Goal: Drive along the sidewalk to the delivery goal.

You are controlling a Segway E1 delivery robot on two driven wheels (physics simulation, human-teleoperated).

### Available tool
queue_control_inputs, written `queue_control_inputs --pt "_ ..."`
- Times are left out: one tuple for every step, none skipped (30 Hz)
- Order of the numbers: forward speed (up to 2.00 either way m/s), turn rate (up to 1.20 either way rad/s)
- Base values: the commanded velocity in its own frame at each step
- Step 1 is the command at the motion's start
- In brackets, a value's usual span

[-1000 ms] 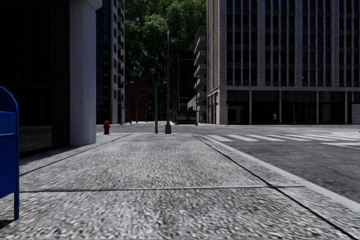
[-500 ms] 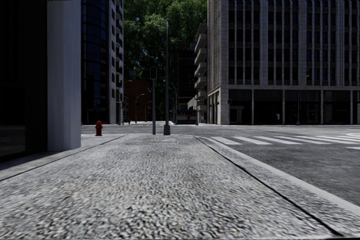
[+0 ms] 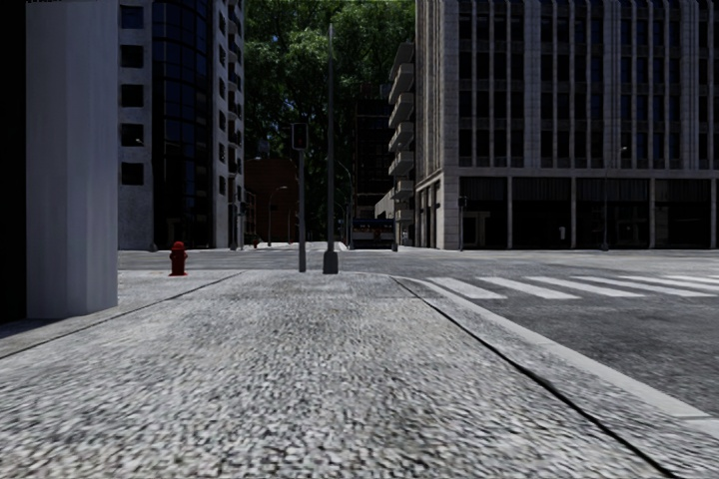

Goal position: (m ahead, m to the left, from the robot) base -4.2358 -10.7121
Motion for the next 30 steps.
queue_control_inputs --pt "2.00 0.00" --pt "2.00 0.00" --pt "2.00 0.00" --pt "2.00 0.00" --pt "2.00 0.00" --pt "2.00 0.00" --pt "2.00 0.00" --pt "2.00 0.00" --pt "2.00 0.00" --pt "2.00 0.00" --pt "2.00 0.00" --pt "2.00 0.00" --pt "2.00 0.00" --pt "2.00 0.00" --pt "2.00 0.00" --pt "2.00 0.00" --pt "2.00 0.00" --pt "2.00 0.00" --pt "2.00 0.00" --pt "2.00 0.00" --pt "2.00 0.00" --pt "2.00 0.00" --pt "2.00 0.00" --pt "2.00 0.00" --pt "2.00 0.00" --pt "2.00 0.00" --pt "2.00 0.00" --pt "2.00 0.00" --pt "2.00 0.00" --pt "2.00 0.00"
